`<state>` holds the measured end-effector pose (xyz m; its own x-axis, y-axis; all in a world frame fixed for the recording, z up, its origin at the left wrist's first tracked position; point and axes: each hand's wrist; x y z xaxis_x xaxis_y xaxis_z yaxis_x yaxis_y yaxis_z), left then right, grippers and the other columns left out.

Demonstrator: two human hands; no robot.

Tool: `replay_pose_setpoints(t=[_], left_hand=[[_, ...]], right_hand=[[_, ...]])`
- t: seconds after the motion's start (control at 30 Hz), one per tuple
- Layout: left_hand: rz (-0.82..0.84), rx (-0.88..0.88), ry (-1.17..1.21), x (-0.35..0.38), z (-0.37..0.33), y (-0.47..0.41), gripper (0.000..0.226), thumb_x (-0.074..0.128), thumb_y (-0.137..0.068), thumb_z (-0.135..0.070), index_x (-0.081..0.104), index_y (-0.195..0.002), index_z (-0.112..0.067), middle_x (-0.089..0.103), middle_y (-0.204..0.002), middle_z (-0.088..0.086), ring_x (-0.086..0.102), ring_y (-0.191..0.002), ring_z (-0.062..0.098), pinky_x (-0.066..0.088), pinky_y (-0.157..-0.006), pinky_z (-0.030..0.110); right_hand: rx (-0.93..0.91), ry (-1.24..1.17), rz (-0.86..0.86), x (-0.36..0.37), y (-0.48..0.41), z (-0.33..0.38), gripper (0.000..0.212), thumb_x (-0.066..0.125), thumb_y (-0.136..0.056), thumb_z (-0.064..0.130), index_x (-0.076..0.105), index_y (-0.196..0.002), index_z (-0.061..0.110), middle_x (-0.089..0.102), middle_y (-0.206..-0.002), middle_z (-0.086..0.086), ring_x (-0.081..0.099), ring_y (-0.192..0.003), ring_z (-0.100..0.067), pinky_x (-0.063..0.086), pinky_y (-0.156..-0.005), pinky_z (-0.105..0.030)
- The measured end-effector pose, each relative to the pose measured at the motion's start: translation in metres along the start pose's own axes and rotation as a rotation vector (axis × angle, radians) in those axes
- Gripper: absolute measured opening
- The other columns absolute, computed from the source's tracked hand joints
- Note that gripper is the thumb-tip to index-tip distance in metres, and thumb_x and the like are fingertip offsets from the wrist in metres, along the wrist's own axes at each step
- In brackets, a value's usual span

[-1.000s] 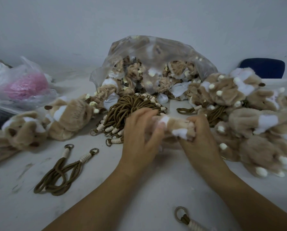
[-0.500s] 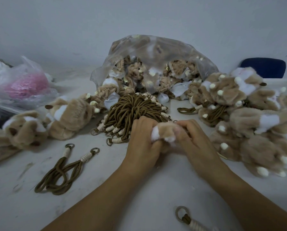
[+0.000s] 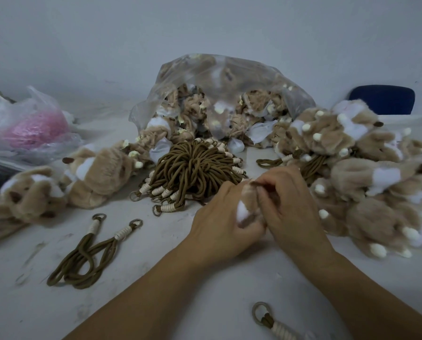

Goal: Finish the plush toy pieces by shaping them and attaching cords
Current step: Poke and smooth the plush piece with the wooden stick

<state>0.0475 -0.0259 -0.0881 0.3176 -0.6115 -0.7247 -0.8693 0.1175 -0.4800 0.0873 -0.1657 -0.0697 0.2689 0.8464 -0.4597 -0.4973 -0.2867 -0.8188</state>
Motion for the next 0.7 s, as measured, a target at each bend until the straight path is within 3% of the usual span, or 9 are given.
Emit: replay_pose_setpoints(t=[0.1,0.17,0.23,0.3,0.37,0.43,0.53,0.7], left_hand=[[-0.11,-0.101,0.156,-0.001,0.005,0.004,0.025,0.034,-0.087,-0.06,0.051,-0.092,-0.043,0.053,-0.09,-0.014,0.055,-0.081,0.004,0.044,-0.064,0.027],[-0.248,-0.288,0.363,-0.004,0.007,0.003,0.026,0.039,-0.091,-0.058,0.062,-0.087,-0.046,0.066,-0.086,-0.013,0.063,-0.077,0.0,0.049,-0.063,0.022],[-0.407,-0.465,0.657,-0.01,0.009,0.001,0.023,0.046,-0.098,-0.054,0.067,-0.092,-0.05,0.073,-0.084,-0.019,0.068,-0.071,-0.003,0.05,-0.055,0.016],[-0.504,-0.615,1.028,-0.018,0.018,-0.001,0.027,0.053,-0.092,-0.054,0.07,-0.101,-0.034,0.076,-0.086,-0.012,0.073,-0.077,0.004,0.054,-0.058,0.021],[-0.436,-0.657,1.481,-0.025,0.025,-0.001,0.048,0.054,-0.086,-0.055,0.068,-0.116,-0.019,0.076,-0.105,0.004,0.073,-0.095,0.017,0.06,-0.069,0.03],[-0.328,-0.655,1.771,-0.029,0.028,-0.002,0.052,0.048,-0.092,-0.052,0.066,-0.123,-0.014,0.071,-0.12,0.011,0.07,-0.105,0.024,0.06,-0.075,0.038],[-0.284,-0.663,1.89,-0.03,0.032,-0.005,0.053,0.046,-0.097,-0.051,0.063,-0.128,-0.012,0.07,-0.122,0.012,0.071,-0.103,0.027,0.06,-0.072,0.04],[-0.303,-0.637,1.898,-0.031,0.039,-0.006,0.058,0.049,-0.092,-0.053,0.06,-0.132,-0.011,0.068,-0.124,0.013,0.07,-0.106,0.027,0.057,-0.087,0.045]], right_hand=[[0.005,-0.088,0.052,-0.001,0.0,-0.004,0.014,0.051,-0.092,0.02,0.06,-0.091,0.009,0.056,-0.095,0.003,0.05,-0.088,-0.006,0.042,-0.077,-0.016],[0.11,-0.098,0.046,-0.002,0.0,-0.012,0.013,0.05,-0.095,0.022,0.057,-0.088,0.013,0.054,-0.092,0.004,0.05,-0.086,-0.009,0.043,-0.074,-0.025],[0.268,0.061,0.083,-0.003,0.003,-0.027,0.013,0.052,-0.096,0.026,0.058,-0.092,0.015,0.052,-0.097,0.002,0.05,-0.093,-0.014,0.043,-0.079,-0.033],[0.484,0.333,0.291,-0.002,0.009,-0.04,0.026,0.054,-0.093,0.037,0.058,-0.106,0.015,0.051,-0.112,-0.003,0.047,-0.109,-0.021,0.04,-0.087,-0.035],[0.53,0.547,0.493,0.001,0.012,-0.045,0.035,0.053,-0.092,0.046,0.057,-0.111,0.017,0.05,-0.116,-0.005,0.044,-0.113,-0.024,0.038,-0.089,-0.035],[0.486,0.603,0.535,0.004,0.011,-0.044,0.029,0.052,-0.093,0.044,0.058,-0.103,0.017,0.054,-0.107,-0.005,0.048,-0.105,-0.023,0.037,-0.082,-0.034],[0.47,0.539,0.525,0.004,0.01,-0.041,0.021,0.054,-0.092,0.037,0.057,-0.089,0.017,0.055,-0.093,-0.002,0.052,-0.095,-0.022,0.035,-0.074,-0.032],[0.578,0.243,0.374,0.0,0.004,-0.034,0.022,0.055,-0.091,0.036,0.052,-0.077,0.019,0.059,-0.072,0.001,0.058,-0.059,-0.011,0.036,-0.052,-0.028]])
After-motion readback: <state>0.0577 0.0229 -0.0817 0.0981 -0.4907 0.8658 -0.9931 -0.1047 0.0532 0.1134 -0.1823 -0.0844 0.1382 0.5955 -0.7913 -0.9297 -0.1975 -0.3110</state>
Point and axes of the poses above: each hand's wrist, its own y-axis away from the middle knuckle, its own x-axis out of the palm, z = x × y
